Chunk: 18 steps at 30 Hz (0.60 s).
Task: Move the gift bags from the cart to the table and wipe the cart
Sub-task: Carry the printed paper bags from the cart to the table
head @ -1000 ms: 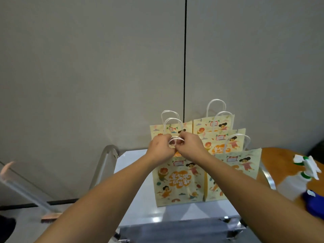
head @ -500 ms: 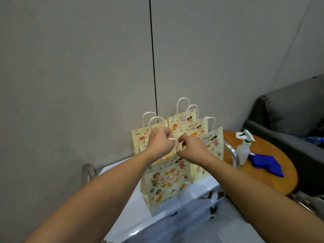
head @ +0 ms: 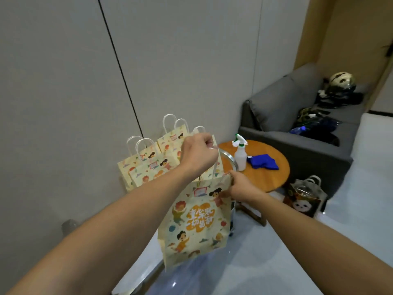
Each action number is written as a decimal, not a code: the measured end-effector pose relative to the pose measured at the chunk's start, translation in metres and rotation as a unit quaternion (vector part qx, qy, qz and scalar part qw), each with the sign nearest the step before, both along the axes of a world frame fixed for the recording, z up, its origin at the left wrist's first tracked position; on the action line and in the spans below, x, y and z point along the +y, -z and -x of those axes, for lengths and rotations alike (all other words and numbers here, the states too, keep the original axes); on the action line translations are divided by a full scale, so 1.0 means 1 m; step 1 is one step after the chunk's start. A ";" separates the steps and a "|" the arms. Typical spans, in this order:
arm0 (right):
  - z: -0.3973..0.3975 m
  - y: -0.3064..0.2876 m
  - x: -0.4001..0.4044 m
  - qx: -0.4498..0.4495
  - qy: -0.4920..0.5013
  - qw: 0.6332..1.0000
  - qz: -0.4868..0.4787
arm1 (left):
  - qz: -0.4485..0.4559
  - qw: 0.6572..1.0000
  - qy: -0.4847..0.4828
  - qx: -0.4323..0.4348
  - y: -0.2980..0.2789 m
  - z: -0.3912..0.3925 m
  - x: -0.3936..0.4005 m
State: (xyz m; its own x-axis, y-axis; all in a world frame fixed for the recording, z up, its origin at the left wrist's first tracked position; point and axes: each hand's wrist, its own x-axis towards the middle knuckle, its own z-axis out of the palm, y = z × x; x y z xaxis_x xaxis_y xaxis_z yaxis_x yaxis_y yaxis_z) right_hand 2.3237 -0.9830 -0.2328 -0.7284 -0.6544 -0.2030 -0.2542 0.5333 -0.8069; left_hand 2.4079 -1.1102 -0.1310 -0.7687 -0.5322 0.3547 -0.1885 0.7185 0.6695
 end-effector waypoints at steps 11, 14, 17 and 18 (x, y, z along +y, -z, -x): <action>0.053 0.032 0.266 -0.072 0.211 0.974 0.031 | 0.030 0.985 0.160 -0.064 0.026 0.096 0.243; 0.056 0.045 0.359 -0.077 0.305 0.948 0.054 | 0.035 0.969 0.228 -0.087 0.038 0.122 0.329; 0.054 0.055 0.445 -0.083 0.386 0.916 0.070 | 0.041 0.952 0.284 -0.104 0.049 0.147 0.409; 0.053 0.058 0.473 -0.085 0.409 0.906 0.072 | 0.040 0.946 0.305 -0.106 0.054 0.154 0.436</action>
State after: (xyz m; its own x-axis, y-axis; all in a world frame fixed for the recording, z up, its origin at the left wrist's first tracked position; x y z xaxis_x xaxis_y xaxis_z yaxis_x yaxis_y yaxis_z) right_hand 2.2711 -0.5103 -0.2912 -0.9477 0.0608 -0.3135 0.3129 0.3723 -0.8738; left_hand 2.2536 -0.6739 -0.1845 -0.9824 0.0554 0.1785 0.1537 0.7830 0.6027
